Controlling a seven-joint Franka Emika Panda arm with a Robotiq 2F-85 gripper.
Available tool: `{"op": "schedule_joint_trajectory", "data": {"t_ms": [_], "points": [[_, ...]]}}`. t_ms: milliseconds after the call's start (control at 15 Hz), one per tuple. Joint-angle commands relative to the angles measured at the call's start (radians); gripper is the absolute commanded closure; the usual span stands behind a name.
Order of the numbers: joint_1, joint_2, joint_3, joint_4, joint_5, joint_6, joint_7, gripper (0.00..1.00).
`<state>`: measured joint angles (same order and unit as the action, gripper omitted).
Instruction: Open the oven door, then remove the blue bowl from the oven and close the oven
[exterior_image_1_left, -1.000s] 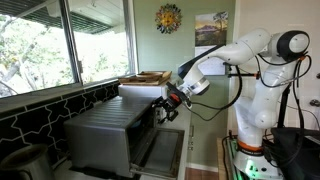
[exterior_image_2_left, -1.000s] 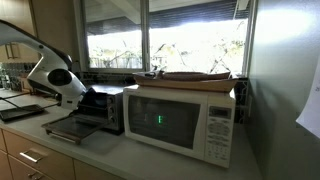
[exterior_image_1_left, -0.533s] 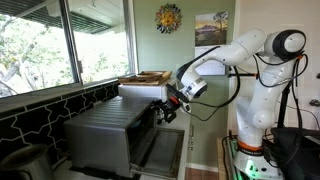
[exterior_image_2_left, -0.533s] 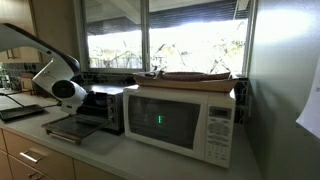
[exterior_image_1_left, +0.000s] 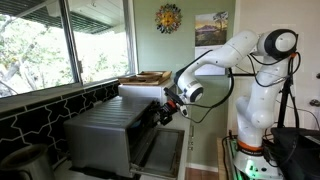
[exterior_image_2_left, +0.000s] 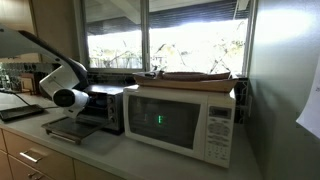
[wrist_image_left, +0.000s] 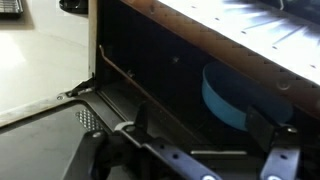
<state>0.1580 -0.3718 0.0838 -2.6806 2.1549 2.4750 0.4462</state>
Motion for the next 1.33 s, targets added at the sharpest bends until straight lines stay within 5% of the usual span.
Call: {"op": "schedule_joint_trajectory", "data": {"t_ms": [0, 1267], "points": [[-0.021, 0.055, 0.019, 0.03, 0.12, -0.041, -0.076, 0.0], [-0.011, 0.19, 0.045, 0.11, 0.376, -0.109, -0.205, 0.0]]}}
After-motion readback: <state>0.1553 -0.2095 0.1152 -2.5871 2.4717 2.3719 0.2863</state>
